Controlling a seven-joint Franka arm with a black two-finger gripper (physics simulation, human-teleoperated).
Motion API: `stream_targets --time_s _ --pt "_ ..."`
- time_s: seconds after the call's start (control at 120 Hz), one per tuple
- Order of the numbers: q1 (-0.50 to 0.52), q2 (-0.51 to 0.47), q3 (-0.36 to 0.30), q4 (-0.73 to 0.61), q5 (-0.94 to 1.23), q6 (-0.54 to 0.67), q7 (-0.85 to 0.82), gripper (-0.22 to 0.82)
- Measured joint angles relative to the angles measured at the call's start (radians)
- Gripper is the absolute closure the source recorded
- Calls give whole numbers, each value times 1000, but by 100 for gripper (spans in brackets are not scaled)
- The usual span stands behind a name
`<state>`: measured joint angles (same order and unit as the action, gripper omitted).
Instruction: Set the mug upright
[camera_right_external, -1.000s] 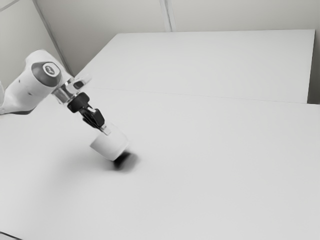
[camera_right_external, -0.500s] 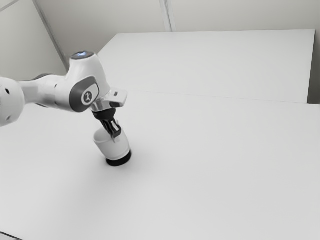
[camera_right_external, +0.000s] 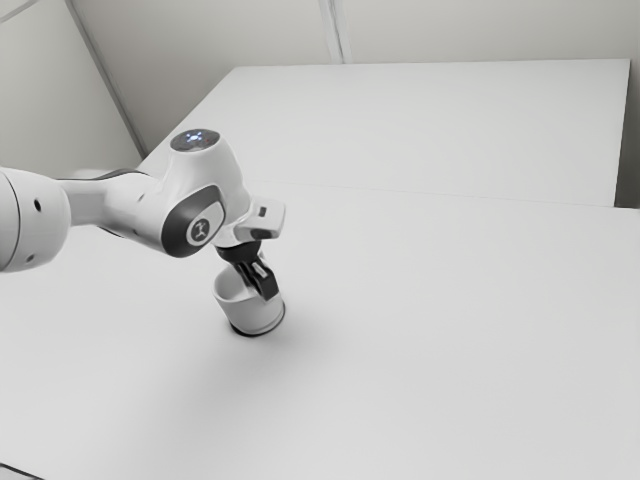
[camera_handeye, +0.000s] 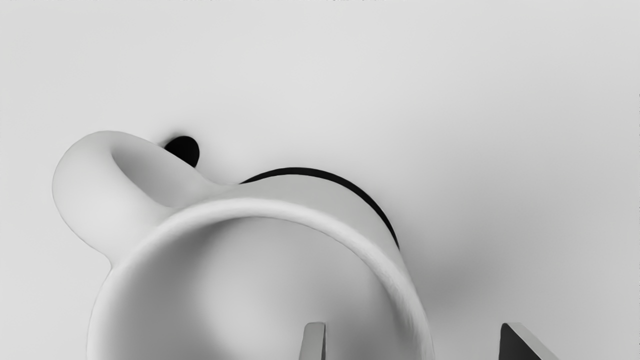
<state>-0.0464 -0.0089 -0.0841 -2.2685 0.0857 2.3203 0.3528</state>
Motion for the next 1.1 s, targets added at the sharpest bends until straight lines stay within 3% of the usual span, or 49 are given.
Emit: stream_targets --time_s 0.133,0.283,0.358,0.725,1.1 --pt "28 -32 -6 14 -8 -10 -18 14" --pt "215 -51 -16 145 -53 -117 -33 7" --pt "256 -40 -17 245 -70 -197 -39 5" --pt "182 177 -8 810 -91 -580 -73 1" --pt "174 177 -6 852 -92 -721 -108 0"
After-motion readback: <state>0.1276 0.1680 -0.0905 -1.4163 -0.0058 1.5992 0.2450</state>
